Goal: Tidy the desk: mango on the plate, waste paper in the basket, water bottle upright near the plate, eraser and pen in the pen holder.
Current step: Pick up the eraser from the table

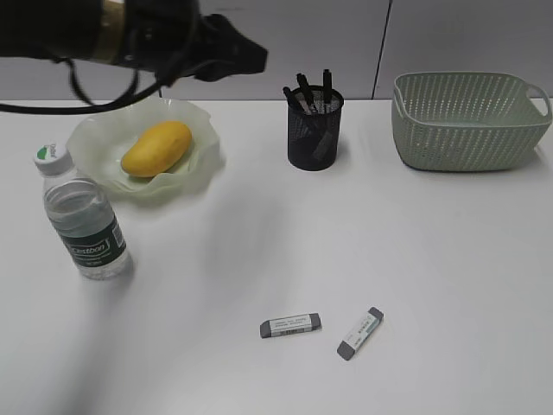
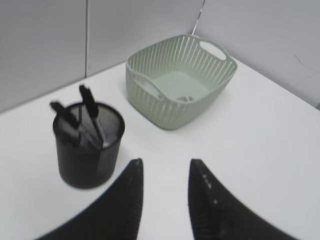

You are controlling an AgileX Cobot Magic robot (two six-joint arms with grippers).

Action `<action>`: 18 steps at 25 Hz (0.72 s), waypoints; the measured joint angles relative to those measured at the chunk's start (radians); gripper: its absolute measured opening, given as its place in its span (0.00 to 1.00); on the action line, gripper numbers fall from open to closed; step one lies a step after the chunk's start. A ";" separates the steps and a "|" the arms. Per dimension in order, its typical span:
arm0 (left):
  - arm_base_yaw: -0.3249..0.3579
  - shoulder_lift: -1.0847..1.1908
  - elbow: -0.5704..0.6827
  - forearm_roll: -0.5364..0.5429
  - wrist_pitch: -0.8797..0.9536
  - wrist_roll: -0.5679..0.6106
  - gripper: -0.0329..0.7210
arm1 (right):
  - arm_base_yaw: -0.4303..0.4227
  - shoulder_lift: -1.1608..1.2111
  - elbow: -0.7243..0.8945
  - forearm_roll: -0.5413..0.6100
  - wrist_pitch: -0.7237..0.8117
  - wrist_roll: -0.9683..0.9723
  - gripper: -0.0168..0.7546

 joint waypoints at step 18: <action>-0.017 -0.411 0.442 -0.514 0.923 0.870 0.35 | 0.000 0.000 0.000 0.001 0.000 0.000 0.52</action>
